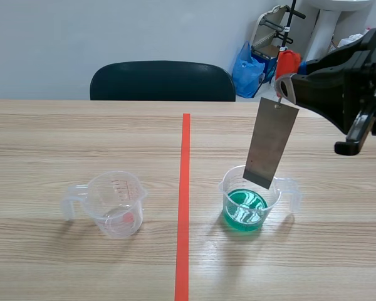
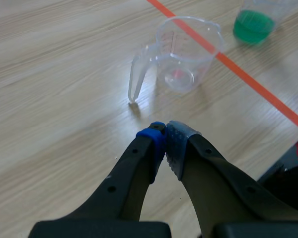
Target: Do the redox reaction experiment
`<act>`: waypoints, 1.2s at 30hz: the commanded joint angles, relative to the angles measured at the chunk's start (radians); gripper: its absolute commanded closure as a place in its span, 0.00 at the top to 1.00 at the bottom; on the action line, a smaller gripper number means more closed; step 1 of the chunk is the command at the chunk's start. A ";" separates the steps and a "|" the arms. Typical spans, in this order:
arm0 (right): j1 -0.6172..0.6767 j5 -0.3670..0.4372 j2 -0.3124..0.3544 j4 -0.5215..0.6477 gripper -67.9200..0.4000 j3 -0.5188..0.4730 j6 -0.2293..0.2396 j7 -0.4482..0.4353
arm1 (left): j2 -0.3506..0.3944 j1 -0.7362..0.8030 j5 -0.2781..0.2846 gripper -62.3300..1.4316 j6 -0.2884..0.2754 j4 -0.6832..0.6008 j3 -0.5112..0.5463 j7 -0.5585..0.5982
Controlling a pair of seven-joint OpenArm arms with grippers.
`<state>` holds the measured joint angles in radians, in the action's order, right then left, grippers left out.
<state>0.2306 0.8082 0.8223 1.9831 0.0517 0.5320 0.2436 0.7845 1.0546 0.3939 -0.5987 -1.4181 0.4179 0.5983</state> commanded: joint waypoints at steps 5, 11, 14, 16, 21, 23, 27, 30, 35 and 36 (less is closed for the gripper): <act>-0.014 0.008 0.003 0.006 0.01 -0.008 -0.007 -0.018 | -0.156 0.169 -0.119 0.07 0.078 -0.003 0.072 0.189; -0.014 0.008 0.003 0.006 0.01 -0.008 -0.007 -0.018 | -0.203 0.262 -0.155 0.49 0.119 -0.003 0.082 0.301; -0.014 0.008 0.003 0.006 0.01 -0.008 -0.007 -0.018 | -0.208 0.262 -0.151 0.86 0.118 -0.003 0.082 0.327; -0.014 0.008 0.003 0.006 0.01 -0.008 -0.007 -0.018 | -0.209 0.262 -0.151 0.96 0.118 -0.003 0.082 0.330; -0.014 0.007 0.003 0.006 0.01 -0.008 -0.007 -0.018 | -0.222 0.262 -0.156 1.00 0.143 -0.002 0.082 0.343; -0.014 0.008 0.003 0.006 0.01 -0.008 -0.007 -0.018 | -0.222 0.262 -0.152 1.00 0.144 -0.003 0.082 0.345; -0.014 0.008 0.003 0.006 0.01 -0.008 -0.007 -0.018 | -0.222 0.262 -0.152 1.00 0.143 -0.004 0.082 0.350; -0.014 0.008 0.003 0.006 0.01 -0.008 -0.007 -0.018 | -0.225 0.262 -0.151 1.00 0.144 -0.003 0.082 0.355; -0.014 0.007 0.003 0.006 0.01 -0.008 -0.007 -0.018 | -0.225 0.262 -0.151 1.00 0.144 -0.003 0.082 0.355; -0.014 0.007 0.003 0.006 0.01 -0.008 -0.007 -0.018 | -0.225 0.262 -0.151 1.00 0.144 -0.003 0.082 0.355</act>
